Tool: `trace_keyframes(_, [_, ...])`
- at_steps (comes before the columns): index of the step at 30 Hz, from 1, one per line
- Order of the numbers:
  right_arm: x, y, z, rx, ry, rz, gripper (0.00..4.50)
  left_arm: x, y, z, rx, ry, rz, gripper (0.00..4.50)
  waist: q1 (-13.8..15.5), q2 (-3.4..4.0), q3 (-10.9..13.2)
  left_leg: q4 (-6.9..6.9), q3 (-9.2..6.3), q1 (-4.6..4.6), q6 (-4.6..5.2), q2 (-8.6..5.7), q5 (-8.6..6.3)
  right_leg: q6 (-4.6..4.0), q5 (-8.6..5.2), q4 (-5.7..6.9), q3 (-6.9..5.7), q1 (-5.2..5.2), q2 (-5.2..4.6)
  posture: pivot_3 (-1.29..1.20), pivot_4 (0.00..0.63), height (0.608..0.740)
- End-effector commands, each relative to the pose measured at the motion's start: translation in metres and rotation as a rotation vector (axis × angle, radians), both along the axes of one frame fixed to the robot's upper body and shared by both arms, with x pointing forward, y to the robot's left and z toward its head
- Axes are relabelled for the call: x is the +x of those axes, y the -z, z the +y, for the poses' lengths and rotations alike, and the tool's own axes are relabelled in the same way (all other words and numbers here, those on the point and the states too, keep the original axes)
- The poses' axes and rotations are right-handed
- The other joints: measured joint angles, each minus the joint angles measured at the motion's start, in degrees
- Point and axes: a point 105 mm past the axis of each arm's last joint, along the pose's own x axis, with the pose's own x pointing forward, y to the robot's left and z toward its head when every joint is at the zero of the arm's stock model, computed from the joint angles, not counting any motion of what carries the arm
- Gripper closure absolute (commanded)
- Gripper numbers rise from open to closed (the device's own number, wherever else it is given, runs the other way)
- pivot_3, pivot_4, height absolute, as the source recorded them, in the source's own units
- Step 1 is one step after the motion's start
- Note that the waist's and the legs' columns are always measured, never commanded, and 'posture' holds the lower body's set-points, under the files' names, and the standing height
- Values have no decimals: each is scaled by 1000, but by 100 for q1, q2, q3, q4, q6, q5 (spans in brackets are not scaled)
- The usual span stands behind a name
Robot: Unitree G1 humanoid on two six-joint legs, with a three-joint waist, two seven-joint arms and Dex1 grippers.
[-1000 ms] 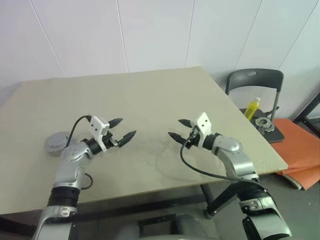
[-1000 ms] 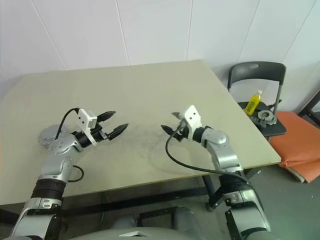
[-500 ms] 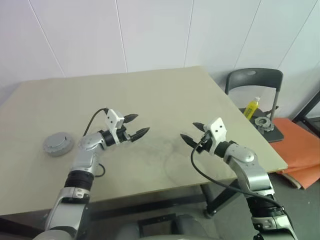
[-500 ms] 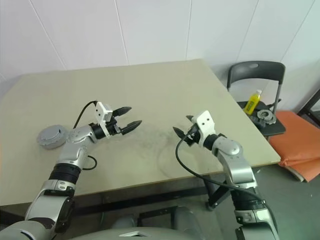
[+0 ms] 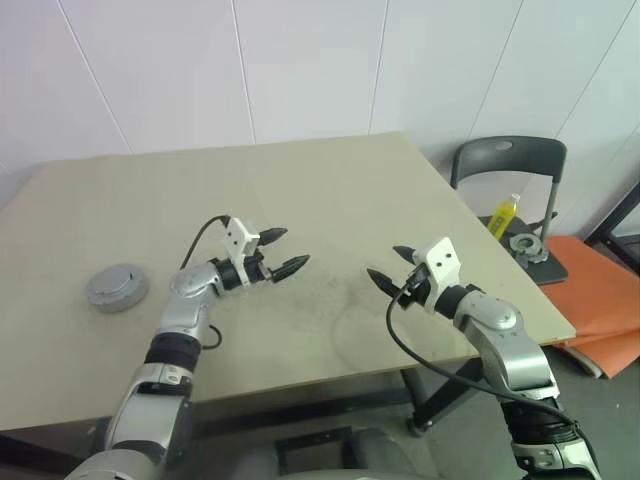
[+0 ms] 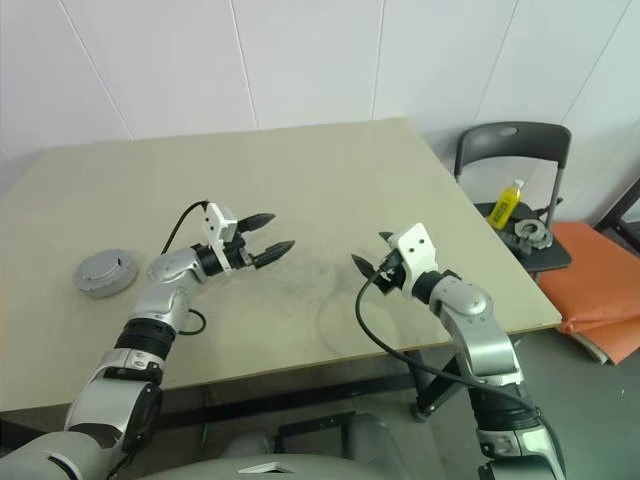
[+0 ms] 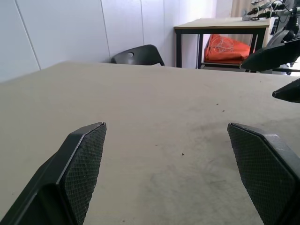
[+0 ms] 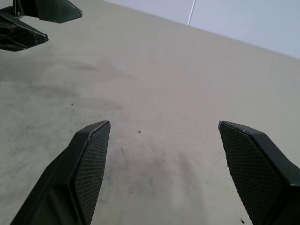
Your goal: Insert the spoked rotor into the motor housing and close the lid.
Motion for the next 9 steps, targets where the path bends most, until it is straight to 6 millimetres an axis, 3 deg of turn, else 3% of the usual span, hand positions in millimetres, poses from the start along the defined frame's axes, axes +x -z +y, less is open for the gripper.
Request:
trace_keyframes(1, [8,-20,3,11,-22,-65,604,1,-12,7,3,-22,-60,83,0,0,0,0,0,0,0,0,0,0,0,0,0,0,0,0,0,740])
trace_keyframes(9, [16,-20,19,1,-84,-65,604,1,-15,18,-4,-85,-87,83,5,-3,3,-3,-2,-3,0,0,0,0,0,-4,-1,-1,0,0,0,740])
